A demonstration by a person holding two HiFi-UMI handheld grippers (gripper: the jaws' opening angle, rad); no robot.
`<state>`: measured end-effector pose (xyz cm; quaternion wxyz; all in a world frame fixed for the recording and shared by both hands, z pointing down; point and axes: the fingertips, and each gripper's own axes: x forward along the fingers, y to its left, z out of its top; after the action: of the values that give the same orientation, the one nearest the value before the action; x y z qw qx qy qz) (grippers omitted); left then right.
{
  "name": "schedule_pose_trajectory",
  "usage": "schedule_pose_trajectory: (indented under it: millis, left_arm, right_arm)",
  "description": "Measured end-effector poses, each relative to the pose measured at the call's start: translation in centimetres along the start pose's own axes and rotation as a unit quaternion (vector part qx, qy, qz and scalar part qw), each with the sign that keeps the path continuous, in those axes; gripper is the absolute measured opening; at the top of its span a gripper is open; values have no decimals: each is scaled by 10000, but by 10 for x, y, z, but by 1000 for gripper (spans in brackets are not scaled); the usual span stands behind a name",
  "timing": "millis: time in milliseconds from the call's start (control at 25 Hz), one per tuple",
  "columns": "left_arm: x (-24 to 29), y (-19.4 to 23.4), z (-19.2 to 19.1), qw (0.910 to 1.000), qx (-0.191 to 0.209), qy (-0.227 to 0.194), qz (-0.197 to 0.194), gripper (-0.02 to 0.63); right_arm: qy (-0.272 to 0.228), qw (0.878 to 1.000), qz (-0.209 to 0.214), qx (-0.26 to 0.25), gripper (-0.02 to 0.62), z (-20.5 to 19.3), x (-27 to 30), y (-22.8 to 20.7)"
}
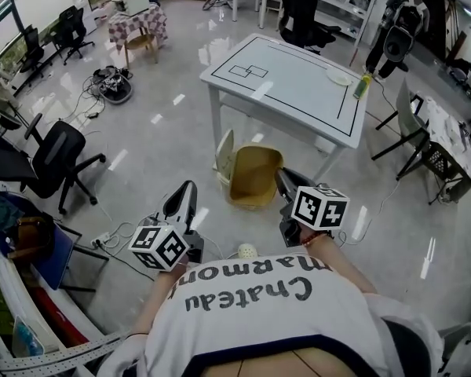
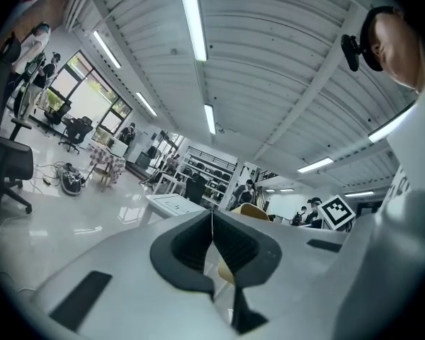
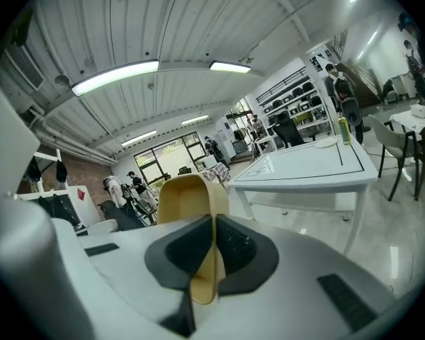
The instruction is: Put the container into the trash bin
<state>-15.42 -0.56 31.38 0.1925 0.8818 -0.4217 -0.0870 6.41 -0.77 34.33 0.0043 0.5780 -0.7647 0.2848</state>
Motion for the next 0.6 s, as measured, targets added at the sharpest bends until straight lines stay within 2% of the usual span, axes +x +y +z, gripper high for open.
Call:
schedule_pose_trajectory:
  millis: [240,600]
  left_arm:
    - [56,5,27,9997,103,-233,-2,25]
    - [118,5,23,9996,86,-272,-5,23]
  right_arm:
    - [-92,9998,169,-65,37,48,38,-23]
    - [-53,9994,327,30,37,78,81,-70]
